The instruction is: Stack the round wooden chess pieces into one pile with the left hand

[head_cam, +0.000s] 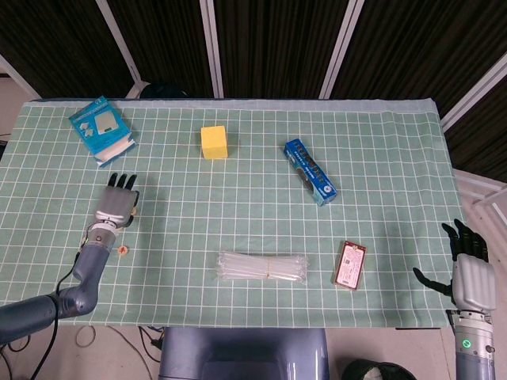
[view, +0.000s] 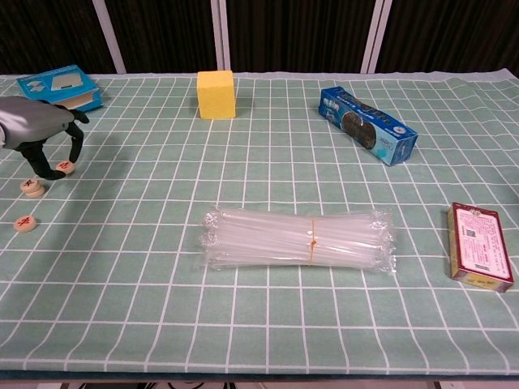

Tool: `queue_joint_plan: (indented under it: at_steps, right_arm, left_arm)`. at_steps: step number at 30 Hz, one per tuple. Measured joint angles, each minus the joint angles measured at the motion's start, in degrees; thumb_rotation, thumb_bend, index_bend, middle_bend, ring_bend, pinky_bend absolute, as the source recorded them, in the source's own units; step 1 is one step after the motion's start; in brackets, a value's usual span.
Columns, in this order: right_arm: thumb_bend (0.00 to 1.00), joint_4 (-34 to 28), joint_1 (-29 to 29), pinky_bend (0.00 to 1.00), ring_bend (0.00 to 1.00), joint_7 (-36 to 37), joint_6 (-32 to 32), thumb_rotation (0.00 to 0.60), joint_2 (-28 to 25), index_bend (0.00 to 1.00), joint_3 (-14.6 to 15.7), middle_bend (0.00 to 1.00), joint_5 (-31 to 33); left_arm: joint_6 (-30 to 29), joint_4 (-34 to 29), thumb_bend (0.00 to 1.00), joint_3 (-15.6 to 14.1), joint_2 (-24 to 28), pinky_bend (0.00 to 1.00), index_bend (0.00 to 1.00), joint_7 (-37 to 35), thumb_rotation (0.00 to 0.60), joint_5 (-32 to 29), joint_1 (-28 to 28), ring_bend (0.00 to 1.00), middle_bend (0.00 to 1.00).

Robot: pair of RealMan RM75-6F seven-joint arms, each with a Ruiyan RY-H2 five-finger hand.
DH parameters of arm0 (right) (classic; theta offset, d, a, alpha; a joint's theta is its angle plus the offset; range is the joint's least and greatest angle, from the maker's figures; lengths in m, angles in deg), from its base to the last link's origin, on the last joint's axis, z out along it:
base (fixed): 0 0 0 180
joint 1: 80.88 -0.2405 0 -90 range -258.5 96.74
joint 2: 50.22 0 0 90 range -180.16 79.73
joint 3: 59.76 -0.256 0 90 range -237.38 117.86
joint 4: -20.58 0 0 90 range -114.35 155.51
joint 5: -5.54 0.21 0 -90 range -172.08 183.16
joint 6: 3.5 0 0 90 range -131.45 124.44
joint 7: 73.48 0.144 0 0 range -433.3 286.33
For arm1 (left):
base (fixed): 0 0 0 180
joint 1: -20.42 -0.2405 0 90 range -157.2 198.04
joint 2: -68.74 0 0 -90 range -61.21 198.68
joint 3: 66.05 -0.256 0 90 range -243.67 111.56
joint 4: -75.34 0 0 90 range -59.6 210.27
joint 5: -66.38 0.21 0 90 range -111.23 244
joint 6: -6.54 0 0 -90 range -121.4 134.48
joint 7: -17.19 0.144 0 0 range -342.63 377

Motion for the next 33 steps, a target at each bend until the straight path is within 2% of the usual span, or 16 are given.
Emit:
queue_joint_plan:
  at_steps: [10,16,22,33]
  right_arm:
    - [0.27,-0.01,-0.03,0.0,0.0,-0.02,-0.04,0.6,0.0,0.12,0.03,0.05,0.0]
    - [0.27,-0.12,-0.05,0.0,0.0,-0.19,-0.02,0.6,0.04,0.12,0.02,0.05,0.07]
    - [0.27,-0.24,-0.06,0.0,0.0,-0.33,0.04,0.6,0.08,0.12,0.01,0.05,0.09]
    - [0.27,-0.25,-0.05,0.0,0.0,-0.41,0.07,0.6,0.05,0.12,0.03,0.05,0.12]
  left_arm:
    - [-3.93,-9.49,0.31,-0.23,5.88,0.0,0.51,0.41,0.6,2.13,-1.12,0.0,0.04]
    - [-5.58,-13.0,0.31,-2.18,9.7,0.0,0.51,-2.03,0.6,5.81,-3.81,0.0,0.04]
    - [-6.03,-13.24,0.31,-4.34,11.22,0.0,0.51,-4.85,0.6,9.43,-6.26,0.0,0.04]
    - [-4.66,-9.61,0.31,-4.8,9.32,0.0,0.51,-5.97,0.6,10.72,-7.0,0.0,0.05]
